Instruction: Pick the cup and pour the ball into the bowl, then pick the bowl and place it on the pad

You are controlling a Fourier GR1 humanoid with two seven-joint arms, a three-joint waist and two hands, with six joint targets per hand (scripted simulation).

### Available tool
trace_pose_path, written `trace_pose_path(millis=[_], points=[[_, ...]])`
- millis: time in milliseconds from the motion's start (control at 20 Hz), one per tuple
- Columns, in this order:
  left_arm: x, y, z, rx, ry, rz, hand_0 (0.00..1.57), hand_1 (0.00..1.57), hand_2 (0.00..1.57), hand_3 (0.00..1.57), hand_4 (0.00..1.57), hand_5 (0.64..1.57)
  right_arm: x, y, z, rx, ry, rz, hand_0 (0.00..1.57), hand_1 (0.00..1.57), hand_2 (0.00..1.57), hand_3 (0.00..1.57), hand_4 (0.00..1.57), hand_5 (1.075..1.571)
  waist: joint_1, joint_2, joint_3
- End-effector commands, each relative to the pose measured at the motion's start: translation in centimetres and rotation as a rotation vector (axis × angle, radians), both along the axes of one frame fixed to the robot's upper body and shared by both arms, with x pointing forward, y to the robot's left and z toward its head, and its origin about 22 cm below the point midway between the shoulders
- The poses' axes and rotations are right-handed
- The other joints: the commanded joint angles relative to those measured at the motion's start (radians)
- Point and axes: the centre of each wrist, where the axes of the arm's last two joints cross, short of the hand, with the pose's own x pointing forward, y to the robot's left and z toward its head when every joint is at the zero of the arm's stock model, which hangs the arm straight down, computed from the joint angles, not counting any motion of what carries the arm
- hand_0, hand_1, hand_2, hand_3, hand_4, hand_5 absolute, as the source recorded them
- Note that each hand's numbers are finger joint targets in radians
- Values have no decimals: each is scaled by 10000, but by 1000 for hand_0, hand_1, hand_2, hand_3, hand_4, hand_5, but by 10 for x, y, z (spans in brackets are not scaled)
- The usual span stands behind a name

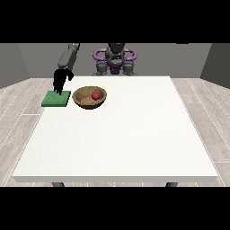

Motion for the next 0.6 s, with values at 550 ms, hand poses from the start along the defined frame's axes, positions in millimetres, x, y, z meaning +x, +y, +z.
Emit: trace_pose_path(millis=[550], points=[[-36,98,42,-482,-824,-99,0,0,0,0,1008,1535,41,34,-26,349,-600,343,0,0,0,0,553,1558,-336,1172,26]])
